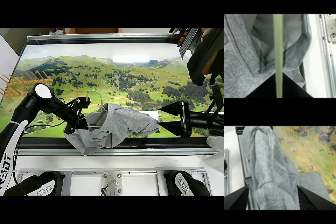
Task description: Fold the clothes and pants, and hang the long-sleeved shirts on hangers.
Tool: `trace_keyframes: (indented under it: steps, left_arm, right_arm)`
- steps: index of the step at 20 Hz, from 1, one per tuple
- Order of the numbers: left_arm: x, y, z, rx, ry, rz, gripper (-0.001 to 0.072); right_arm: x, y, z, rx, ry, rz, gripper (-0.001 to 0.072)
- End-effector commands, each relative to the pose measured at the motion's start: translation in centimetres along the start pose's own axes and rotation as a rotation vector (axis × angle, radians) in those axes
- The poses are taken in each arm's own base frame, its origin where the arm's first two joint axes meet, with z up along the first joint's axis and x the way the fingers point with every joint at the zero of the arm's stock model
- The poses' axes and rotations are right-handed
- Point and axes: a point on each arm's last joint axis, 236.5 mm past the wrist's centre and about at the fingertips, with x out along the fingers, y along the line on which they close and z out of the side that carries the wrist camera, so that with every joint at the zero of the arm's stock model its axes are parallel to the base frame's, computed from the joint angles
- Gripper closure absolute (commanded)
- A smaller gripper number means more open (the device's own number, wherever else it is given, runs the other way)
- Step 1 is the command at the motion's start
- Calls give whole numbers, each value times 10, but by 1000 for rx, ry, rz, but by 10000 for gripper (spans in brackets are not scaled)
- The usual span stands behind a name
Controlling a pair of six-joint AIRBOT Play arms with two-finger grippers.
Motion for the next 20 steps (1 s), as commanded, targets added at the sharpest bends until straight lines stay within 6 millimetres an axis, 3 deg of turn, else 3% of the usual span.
trace_keyframes:
  steps: [1, 4, 8, 14, 20]
  left_arm:
    - [0, 0, 0, 0, 1, 0, 696]
    - [0, 0, 0, 0, 1, 0, 696]
    - [0, 0, 0, 0, 1, 0, 696]
    - [0, 0, 0, 0, 1, -1, 696]
    - [0, 0, 0, 0, 1, -1, 696]
  right_arm:
    - [7, 7, -21, -25, -54, 25, 66]
    - [19, 6, -34, 10, -40, 20, 65]
    - [40, 1, -23, 11, -85, 19, 65]
    - [69, 5, -32, 66, -81, 92, 66]
    - [84, 5, -30, 97, -110, 112, 66]
